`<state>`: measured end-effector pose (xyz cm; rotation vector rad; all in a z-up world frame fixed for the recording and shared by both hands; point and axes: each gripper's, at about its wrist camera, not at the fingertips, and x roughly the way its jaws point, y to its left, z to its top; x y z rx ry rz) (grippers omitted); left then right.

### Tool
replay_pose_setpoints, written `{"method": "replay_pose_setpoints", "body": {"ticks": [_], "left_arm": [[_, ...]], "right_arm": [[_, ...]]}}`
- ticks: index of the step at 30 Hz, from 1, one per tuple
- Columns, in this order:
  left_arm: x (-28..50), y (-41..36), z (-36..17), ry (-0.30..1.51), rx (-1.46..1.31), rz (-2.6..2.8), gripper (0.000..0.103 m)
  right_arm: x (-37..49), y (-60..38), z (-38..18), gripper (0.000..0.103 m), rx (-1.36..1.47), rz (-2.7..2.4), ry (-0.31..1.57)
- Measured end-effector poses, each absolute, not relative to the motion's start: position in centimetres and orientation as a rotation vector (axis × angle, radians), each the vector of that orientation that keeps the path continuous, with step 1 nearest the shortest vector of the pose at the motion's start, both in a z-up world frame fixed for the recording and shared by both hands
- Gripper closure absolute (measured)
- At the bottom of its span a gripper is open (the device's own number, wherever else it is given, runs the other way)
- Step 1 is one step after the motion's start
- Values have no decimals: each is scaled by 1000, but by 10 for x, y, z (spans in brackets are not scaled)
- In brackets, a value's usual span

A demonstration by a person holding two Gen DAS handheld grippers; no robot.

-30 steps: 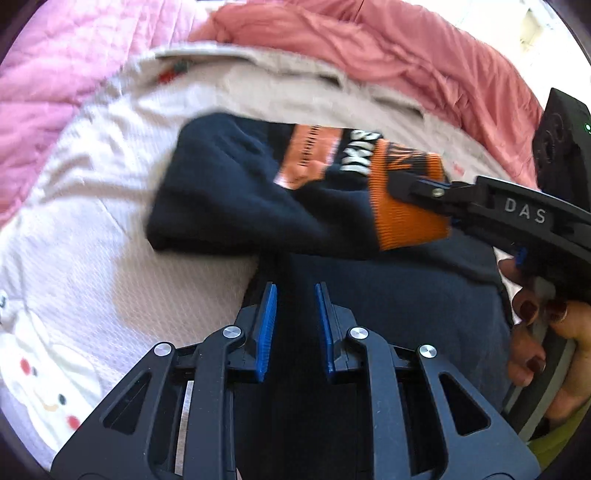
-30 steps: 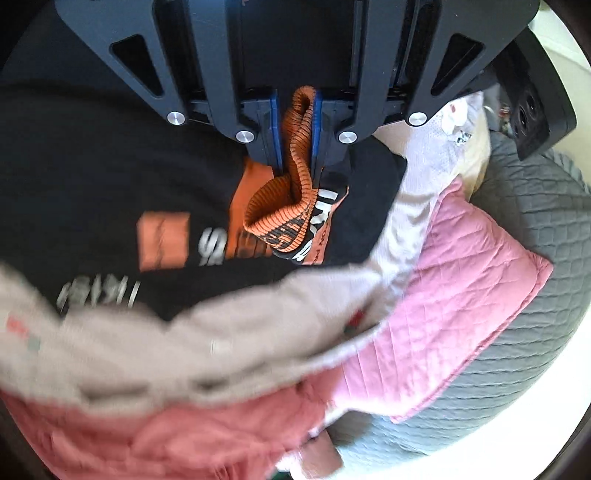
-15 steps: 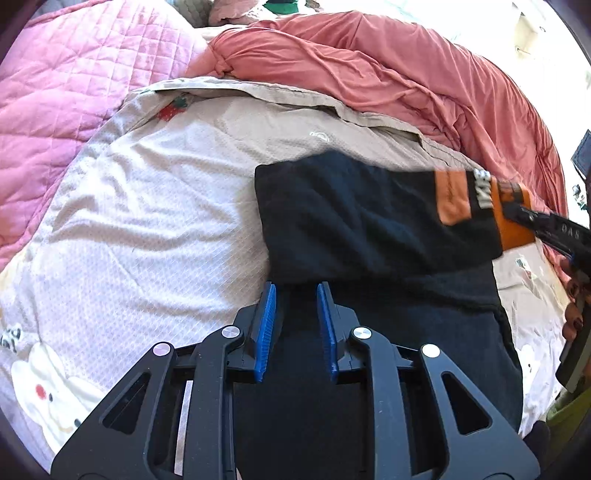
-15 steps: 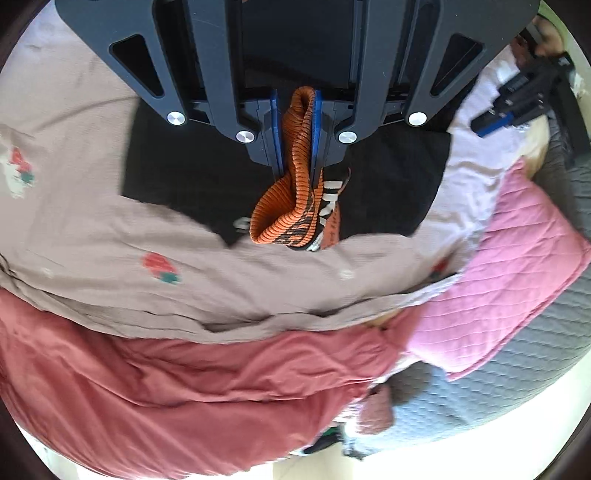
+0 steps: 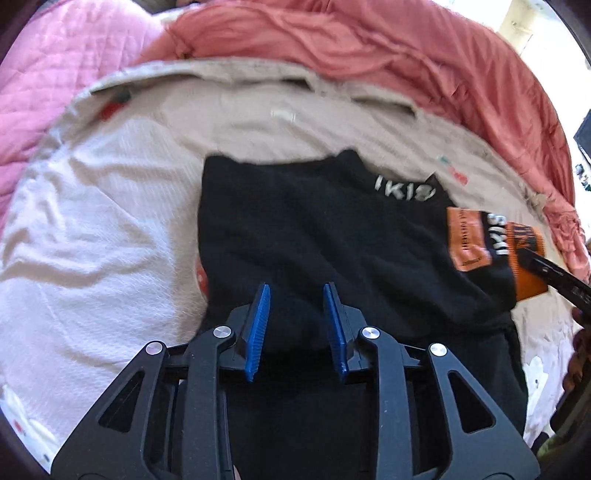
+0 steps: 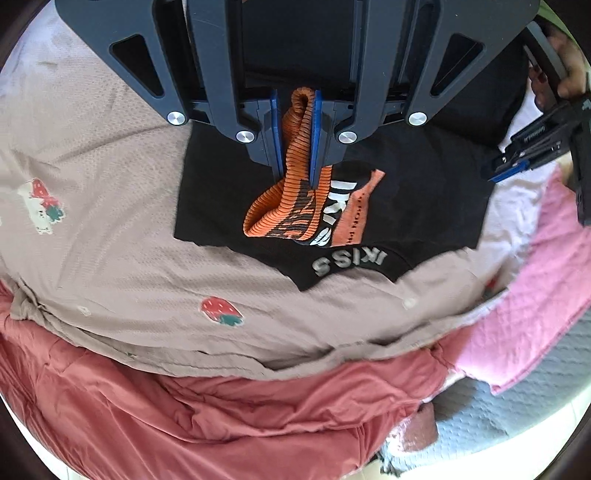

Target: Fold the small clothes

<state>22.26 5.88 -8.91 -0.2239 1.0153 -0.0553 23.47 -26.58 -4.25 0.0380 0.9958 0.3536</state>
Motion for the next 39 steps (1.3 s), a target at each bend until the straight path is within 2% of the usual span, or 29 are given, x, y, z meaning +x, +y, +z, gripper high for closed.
{"method": "replay_pose_setpoints", "body": {"ticks": [3, 18, 21, 28, 29, 30, 32, 33, 36, 39], "left_arm": [[223, 59, -95, 1012, -244, -68, 77], [221, 50, -108, 1016, -198, -79, 73], [219, 52, -108, 1009, -208, -92, 72], [217, 46, -93, 974, -197, -77, 65], [217, 45, -91, 971, -211, -85, 65], [218, 44, -91, 971, -223, -88, 65], [220, 41, -93, 981, -225, -96, 64], [222, 38, -98, 997, -203, -89, 61], [222, 39, -111, 1032, -180, -78, 60], [221, 40, -111, 1030, -174, -94, 60]], "right_arm": [[234, -272, -45, 91, 21, 335, 991], [243, -299, -92, 91, -77, 97, 1045], [235, -320, -81, 91, 42, 126, 1004], [220, -286, -58, 91, 17, 308, 948], [221, -274, -60, 87, 8, 334, 954], [223, -265, -62, 80, 4, 355, 959], [228, -248, -70, 74, -16, 383, 975], [231, -241, -76, 74, -38, 385, 990], [240, -240, -102, 76, -91, 328, 1078], [241, -259, -114, 77, -33, 327, 1080]]}}
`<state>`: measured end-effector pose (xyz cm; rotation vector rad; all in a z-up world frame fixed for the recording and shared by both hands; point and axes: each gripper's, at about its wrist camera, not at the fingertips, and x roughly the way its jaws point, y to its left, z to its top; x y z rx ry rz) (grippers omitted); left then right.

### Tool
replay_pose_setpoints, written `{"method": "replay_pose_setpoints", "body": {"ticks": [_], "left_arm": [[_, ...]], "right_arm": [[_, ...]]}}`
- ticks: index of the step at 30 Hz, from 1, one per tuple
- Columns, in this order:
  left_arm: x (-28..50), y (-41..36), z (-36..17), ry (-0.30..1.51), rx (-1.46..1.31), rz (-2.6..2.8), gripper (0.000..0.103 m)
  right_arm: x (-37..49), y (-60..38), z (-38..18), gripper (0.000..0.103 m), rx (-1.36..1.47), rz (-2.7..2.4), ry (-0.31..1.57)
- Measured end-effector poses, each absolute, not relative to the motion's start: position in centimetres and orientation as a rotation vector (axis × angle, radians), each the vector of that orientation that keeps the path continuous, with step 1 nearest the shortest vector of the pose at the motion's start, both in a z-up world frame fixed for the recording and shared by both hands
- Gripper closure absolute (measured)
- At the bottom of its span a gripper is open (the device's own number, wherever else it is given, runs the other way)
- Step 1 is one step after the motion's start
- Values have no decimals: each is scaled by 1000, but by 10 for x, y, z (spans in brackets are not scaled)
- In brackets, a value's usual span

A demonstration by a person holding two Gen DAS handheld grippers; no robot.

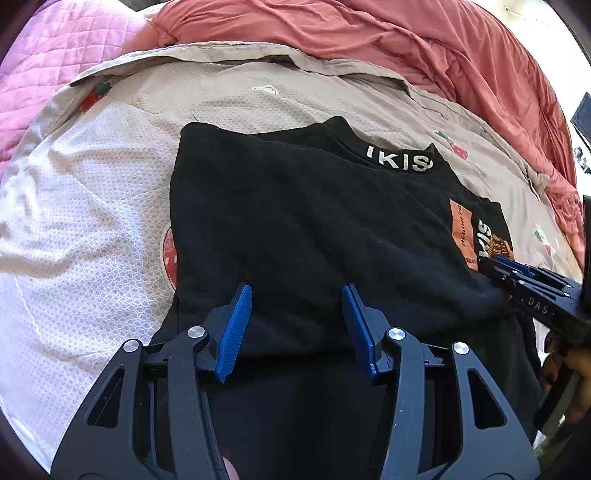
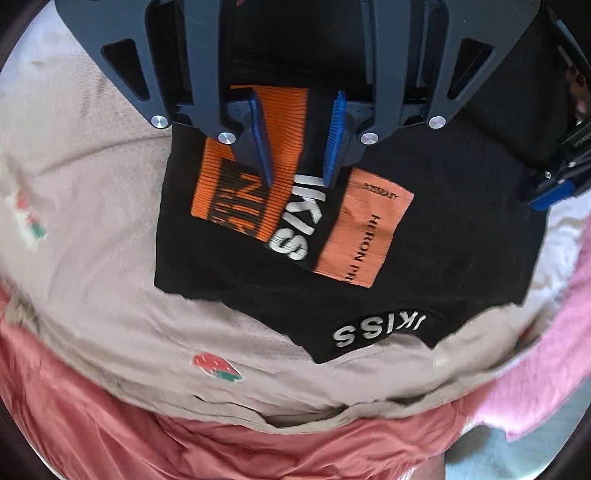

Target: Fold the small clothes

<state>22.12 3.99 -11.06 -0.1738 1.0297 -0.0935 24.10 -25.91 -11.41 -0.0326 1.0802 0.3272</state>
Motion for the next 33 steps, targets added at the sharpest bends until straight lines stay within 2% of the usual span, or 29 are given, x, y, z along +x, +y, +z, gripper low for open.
{"method": "replay_pose_setpoints", "body": {"ticks": [7, 12, 14, 18, 25, 27, 29, 31, 32, 33], "left_arm": [[218, 41, -111, 1017, -169, -103, 60], [207, 39, -102, 986, -162, -104, 54], [206, 38, -100, 996, -147, -99, 53], [205, 35, -108, 1022, -109, -90, 52], [201, 34, -108, 1033, -100, -94, 52], [200, 36, -104, 1030, -113, -99, 49], [199, 37, -100, 1028, -121, -100, 46], [197, 38, -95, 1025, -125, -98, 41], [195, 39, -93, 1023, -126, -100, 38], [194, 39, -89, 1019, -119, -97, 33]], "right_arm": [[242, -256, -112, 77, -35, 317, 1083], [222, -258, -90, 62, 33, 356, 999], [213, -250, -85, 61, 12, 377, 981], [210, -243, -99, 50, -42, 354, 1036], [208, -249, -105, 48, 7, 340, 1055], [206, -253, -100, 44, 33, 345, 1047], [199, -257, -95, 44, 41, 346, 1038], [193, -260, -91, 37, 52, 347, 1033], [189, -262, -89, 25, 63, 349, 1032], [186, -264, -87, 21, 76, 351, 1024]]}}
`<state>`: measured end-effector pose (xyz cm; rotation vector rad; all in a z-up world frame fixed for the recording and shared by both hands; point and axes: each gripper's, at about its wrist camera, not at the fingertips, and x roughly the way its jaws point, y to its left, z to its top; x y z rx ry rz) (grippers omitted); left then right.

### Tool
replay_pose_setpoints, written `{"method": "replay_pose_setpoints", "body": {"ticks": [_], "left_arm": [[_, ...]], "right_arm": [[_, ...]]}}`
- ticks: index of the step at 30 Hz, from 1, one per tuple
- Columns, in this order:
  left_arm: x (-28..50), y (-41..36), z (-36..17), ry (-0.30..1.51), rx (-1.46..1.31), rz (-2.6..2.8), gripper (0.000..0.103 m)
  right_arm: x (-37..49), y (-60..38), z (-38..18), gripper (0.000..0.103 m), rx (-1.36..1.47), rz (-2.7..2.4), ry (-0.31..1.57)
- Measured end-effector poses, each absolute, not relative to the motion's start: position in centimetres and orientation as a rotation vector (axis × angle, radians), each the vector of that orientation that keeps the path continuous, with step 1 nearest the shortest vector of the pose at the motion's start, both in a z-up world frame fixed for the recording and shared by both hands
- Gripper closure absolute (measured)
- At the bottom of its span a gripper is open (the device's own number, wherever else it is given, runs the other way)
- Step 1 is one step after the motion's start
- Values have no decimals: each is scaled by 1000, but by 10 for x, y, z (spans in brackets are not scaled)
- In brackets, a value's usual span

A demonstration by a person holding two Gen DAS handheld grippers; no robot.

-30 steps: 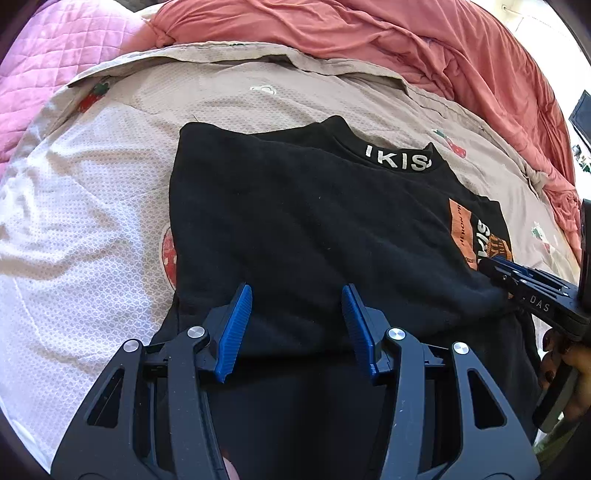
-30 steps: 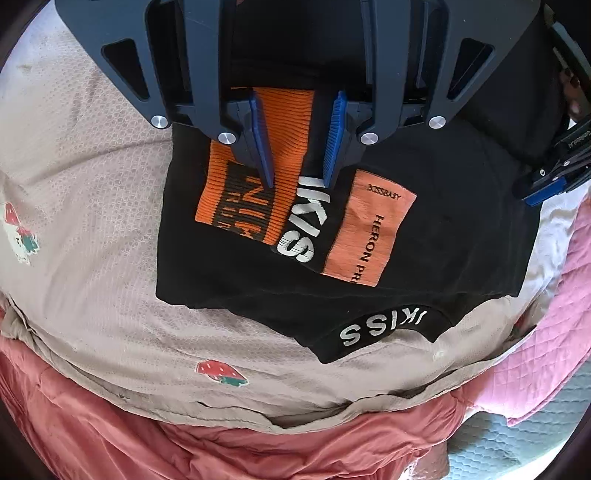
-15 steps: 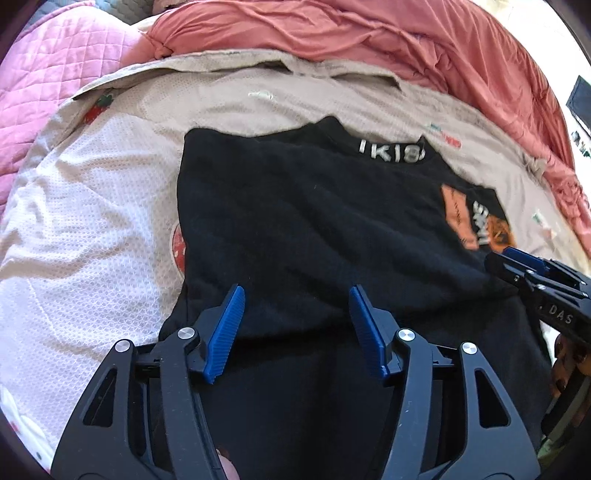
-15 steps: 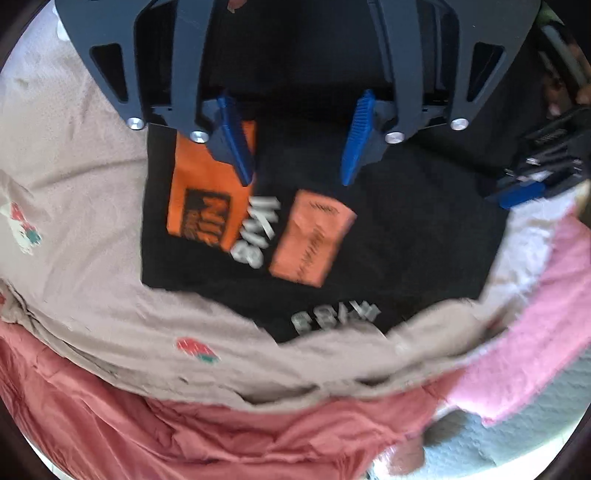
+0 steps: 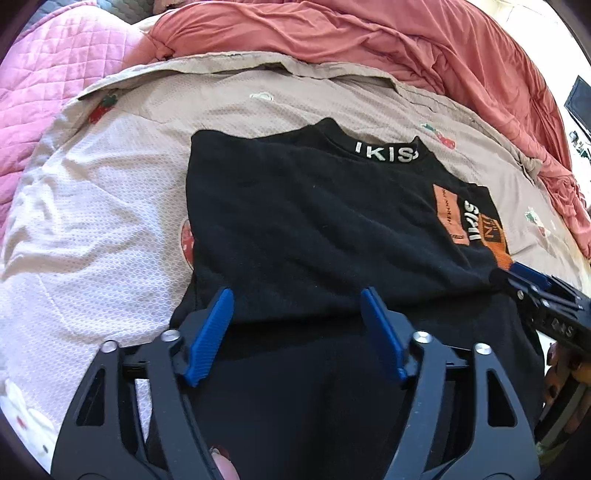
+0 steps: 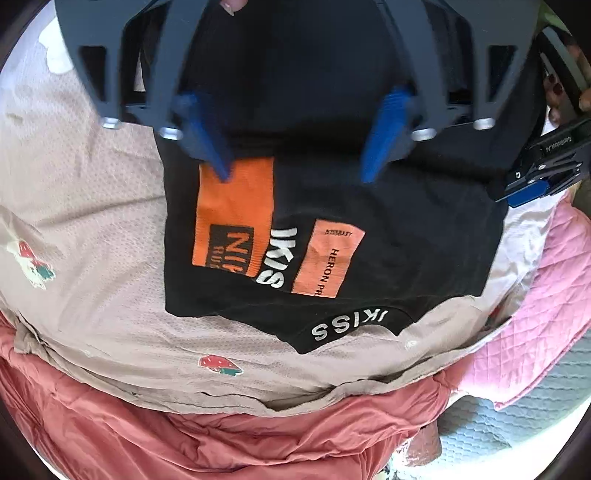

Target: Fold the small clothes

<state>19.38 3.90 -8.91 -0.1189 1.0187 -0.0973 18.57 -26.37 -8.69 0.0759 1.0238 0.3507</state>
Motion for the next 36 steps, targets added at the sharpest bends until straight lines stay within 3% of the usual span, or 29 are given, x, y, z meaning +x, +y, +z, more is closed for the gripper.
{"method": "replay_pose_setpoints", "body": {"ticks": [6, 7, 8, 9, 36], "left_arm": [[186, 42, -74, 994, -86, -72, 15], [184, 44, -70, 988, -83, -71, 12], [183, 45, -66, 982, -82, -69, 11], [182, 46, -64, 976, -81, -66, 9], [120, 77, 0, 879, -117, 30, 9]], "right_arm": [[172, -268, -75, 19, 67, 348, 992], [170, -269, -72, 18, 63, 347, 986], [169, -270, -69, 7, 60, 343, 980], [167, -272, -66, 6, 61, 340, 969], [127, -293, 4, 4, 60, 368, 849]]}}
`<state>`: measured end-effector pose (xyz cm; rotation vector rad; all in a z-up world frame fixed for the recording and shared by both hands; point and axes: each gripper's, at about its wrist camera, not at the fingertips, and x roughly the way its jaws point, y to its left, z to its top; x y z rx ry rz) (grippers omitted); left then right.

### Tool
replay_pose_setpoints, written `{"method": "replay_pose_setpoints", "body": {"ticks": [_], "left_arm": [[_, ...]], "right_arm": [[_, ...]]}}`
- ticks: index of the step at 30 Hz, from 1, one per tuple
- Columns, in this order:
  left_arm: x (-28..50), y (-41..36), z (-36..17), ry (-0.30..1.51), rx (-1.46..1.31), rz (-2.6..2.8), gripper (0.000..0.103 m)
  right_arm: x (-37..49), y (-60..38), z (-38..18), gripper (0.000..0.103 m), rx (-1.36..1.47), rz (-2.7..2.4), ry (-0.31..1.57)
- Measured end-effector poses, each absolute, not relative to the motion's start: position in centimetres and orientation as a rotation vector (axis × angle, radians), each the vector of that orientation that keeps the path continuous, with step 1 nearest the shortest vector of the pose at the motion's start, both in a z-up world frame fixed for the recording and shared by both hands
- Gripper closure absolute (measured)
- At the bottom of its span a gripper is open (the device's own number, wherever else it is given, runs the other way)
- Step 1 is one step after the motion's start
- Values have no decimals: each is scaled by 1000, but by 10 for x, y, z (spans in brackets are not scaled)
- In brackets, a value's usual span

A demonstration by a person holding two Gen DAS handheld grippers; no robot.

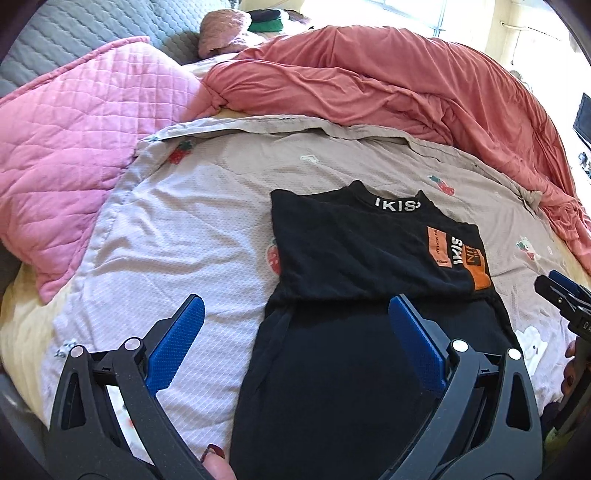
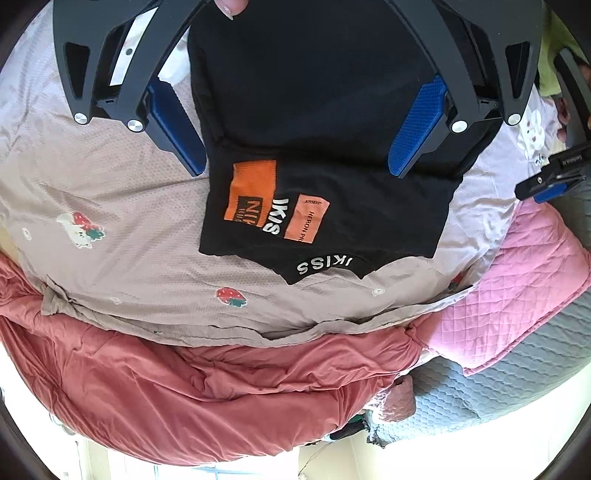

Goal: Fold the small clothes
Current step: 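Move both open grippers back to the hem of the black shirt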

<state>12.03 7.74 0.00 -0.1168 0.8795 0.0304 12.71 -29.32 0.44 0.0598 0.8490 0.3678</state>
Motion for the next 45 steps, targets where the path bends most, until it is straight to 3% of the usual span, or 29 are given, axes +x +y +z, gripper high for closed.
{"method": "replay_pose_setpoints", "body": {"ticks": [24, 45], "left_arm": [[74, 97, -3, 922, -83, 104, 9], [39, 98, -65, 1129, -43, 53, 9]], "right_arm": [[89, -322, 8, 4, 36, 354, 873], [30, -333, -47, 4, -79, 322, 1068]]}}
